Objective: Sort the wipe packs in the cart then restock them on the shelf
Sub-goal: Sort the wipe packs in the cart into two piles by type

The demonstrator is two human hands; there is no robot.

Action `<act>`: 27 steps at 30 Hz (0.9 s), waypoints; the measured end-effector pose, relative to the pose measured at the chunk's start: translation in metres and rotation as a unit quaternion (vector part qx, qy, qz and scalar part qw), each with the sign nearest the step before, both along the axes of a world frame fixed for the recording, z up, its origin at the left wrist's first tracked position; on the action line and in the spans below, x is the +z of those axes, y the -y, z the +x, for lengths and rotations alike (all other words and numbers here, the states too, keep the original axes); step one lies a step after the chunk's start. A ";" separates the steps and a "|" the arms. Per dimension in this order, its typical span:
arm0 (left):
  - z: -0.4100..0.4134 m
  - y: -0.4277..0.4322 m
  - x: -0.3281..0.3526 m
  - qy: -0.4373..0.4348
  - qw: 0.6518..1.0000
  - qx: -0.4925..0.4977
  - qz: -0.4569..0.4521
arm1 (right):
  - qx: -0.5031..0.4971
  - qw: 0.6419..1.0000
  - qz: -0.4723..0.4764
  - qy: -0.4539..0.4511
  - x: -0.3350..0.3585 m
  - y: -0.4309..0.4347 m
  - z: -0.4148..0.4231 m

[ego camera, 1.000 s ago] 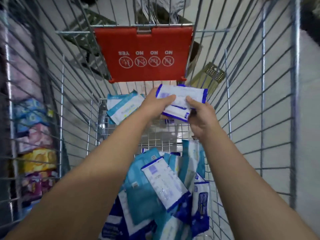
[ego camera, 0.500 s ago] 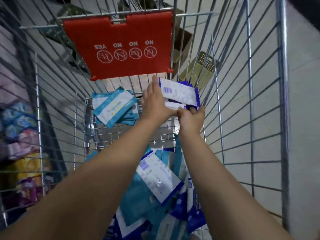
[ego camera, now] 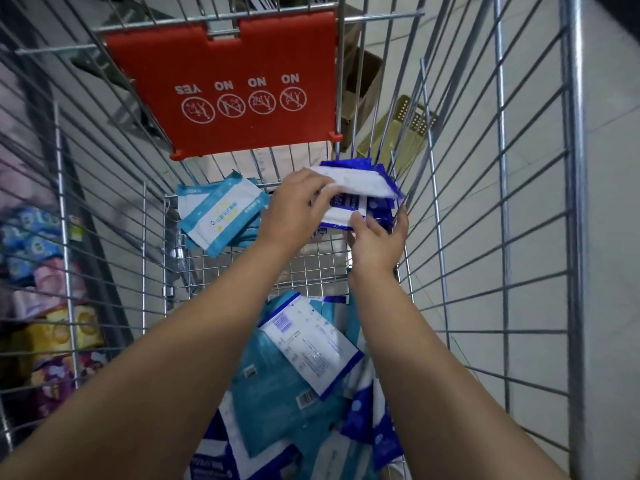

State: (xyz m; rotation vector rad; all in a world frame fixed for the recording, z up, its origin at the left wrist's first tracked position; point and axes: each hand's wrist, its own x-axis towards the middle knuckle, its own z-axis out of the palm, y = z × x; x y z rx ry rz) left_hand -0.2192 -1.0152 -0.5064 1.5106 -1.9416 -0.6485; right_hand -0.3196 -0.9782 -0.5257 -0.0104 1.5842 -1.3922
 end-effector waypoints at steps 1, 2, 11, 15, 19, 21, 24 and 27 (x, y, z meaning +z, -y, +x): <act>0.003 0.000 0.006 -0.026 0.999 0.026 -0.009 | -0.019 1.000 0.008 0.012 0.001 0.001 0.002; 0.005 0.001 0.011 -0.058 0.997 0.058 -0.002 | -0.046 0.998 0.014 0.028 0.005 0.003 0.003; 0.010 0.007 -0.010 -0.196 0.913 0.230 0.274 | -0.029 0.972 0.041 0.231 0.012 0.000 0.029; 0.012 0.005 -0.013 -0.098 0.932 0.266 0.224 | 0.069 0.976 0.081 0.190 0.010 -0.001 0.028; 0.008 0.005 -0.005 -0.189 0.933 0.215 0.217 | 0.158 0.981 0.025 0.113 0.012 0.002 0.022; 0.008 0.009 -0.004 -0.190 0.942 0.153 0.229 | 0.244 0.965 0.055 -0.082 0.011 -0.002 0.016; 0.015 0.007 -0.008 -0.199 0.941 0.132 0.239 | 0.373 0.880 0.114 -0.272 0.005 -0.020 0.006; 0.030 -0.013 -0.018 -0.101 0.958 0.220 0.153 | 0.582 0.705 0.197 -0.354 -0.009 -0.038 0.002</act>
